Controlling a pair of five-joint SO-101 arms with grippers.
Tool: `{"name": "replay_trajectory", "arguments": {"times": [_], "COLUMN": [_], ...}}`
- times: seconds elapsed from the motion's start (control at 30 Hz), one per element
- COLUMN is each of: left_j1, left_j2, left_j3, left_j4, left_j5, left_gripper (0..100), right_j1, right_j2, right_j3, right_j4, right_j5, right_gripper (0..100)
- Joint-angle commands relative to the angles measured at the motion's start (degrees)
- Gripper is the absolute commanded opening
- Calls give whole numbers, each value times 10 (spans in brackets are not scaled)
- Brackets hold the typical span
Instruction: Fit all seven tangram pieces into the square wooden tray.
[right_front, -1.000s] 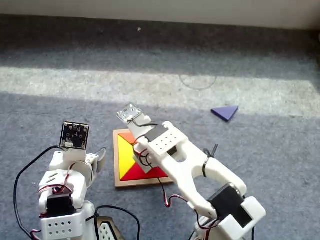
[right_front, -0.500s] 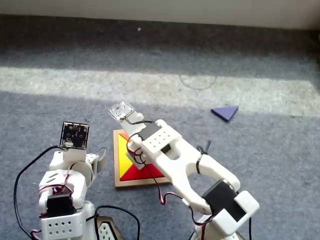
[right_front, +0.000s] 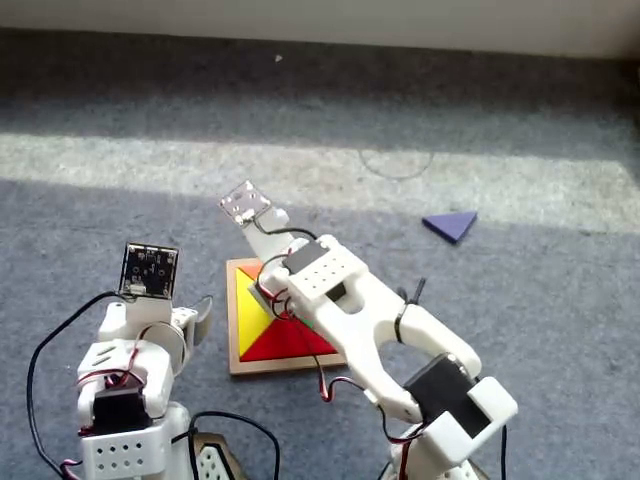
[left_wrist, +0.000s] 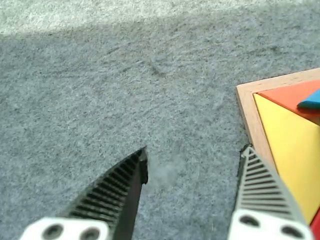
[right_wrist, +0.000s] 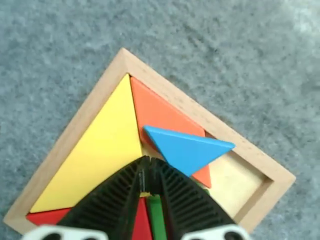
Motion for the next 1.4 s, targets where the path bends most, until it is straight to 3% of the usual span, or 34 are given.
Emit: {"name": "replay_trajectory", "arguments": {"times": [0.0,0.2,0.53,0.8,0.93,1.17,1.37], "left_j1": [7,7,8,8,8,8,8], "left_j2": [-7,-7,-7,-7,-7,-7,-7], "left_j3": [-3,-3,-3,-3,-3,-3,-3], "left_j4": [-3,-3,-3,-3,-3,-3,-3], "left_j5": [-4,-4,-4,-4,-4,-4,-4], "left_gripper": [295,295,295,295,295,295,295], "right_j1": [-11,-22,42,44,43,40,21], "right_j2": [-65,-159,-100,7,-7,-54,-58], "right_j3": [-21,8,75,28,23,20,23], "right_j4": [32,33,-153,-152,-143,-40,-37], "right_j5": [0,0,0,3,3,0,-1], "right_gripper": [5,5,5,5,5,5,5]}}
